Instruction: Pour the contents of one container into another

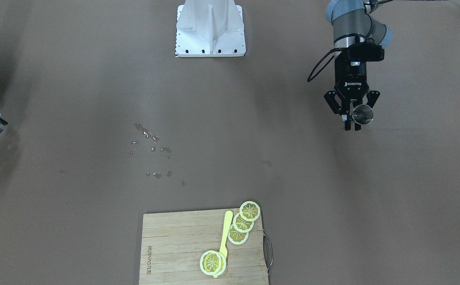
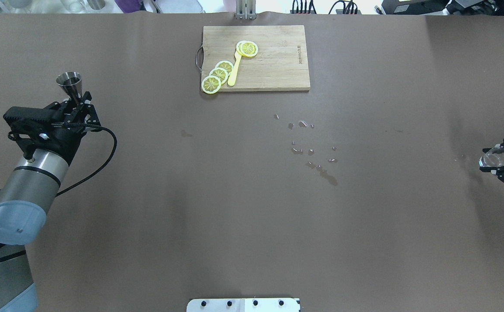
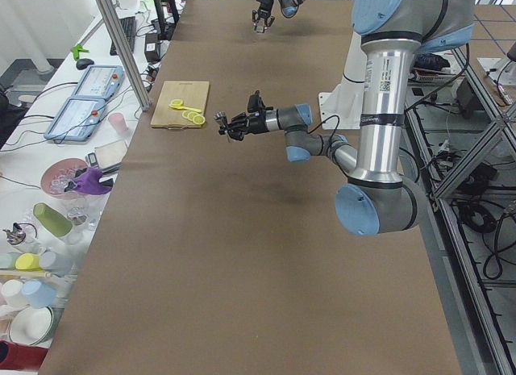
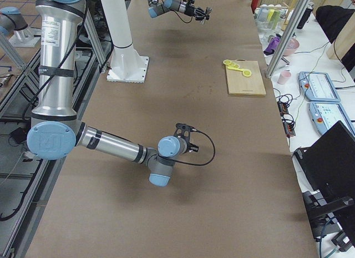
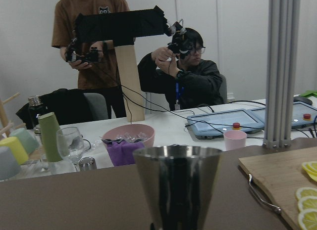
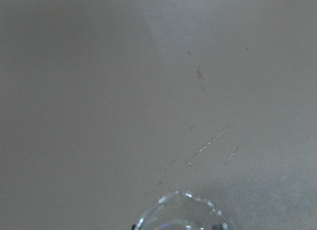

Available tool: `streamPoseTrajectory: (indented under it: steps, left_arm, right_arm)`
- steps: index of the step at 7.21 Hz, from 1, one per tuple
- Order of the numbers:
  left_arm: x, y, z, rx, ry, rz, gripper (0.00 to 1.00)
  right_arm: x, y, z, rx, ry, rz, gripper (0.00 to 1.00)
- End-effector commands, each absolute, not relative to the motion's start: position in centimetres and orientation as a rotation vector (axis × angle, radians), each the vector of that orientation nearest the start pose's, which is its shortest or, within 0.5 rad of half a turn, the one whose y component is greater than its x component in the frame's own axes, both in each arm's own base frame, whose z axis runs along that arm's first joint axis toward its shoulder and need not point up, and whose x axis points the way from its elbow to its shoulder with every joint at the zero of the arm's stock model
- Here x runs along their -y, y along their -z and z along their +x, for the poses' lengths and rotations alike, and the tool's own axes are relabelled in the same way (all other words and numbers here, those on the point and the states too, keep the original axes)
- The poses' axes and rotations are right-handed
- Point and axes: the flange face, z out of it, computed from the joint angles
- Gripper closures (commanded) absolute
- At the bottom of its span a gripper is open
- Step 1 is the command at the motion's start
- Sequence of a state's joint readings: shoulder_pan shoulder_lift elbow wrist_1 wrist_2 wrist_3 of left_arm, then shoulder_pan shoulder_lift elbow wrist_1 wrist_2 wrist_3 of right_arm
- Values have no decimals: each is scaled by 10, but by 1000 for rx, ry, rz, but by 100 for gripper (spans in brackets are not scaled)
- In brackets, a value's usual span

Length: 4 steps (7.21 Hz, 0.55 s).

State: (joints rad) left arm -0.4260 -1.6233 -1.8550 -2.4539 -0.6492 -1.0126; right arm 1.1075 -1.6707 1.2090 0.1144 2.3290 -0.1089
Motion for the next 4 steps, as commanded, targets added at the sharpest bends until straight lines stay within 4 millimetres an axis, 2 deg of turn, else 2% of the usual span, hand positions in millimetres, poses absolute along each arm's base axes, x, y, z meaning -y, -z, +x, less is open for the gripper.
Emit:
streamPoseTrajectory:
  steps: [1, 3, 4]
  left_arm:
    - [401, -402, 361, -540, 566, 1221, 100]
    - [406, -416, 363, -467, 624, 1232, 100]
    - [409, -432, 364, -419, 683, 1256, 100]
  right_arm:
    - [394, -712, -123, 894, 903, 1064, 100]
    - [400, -716, -125, 885, 880, 1065, 100]
    - [401, -718, -125, 888, 861, 1054, 100]
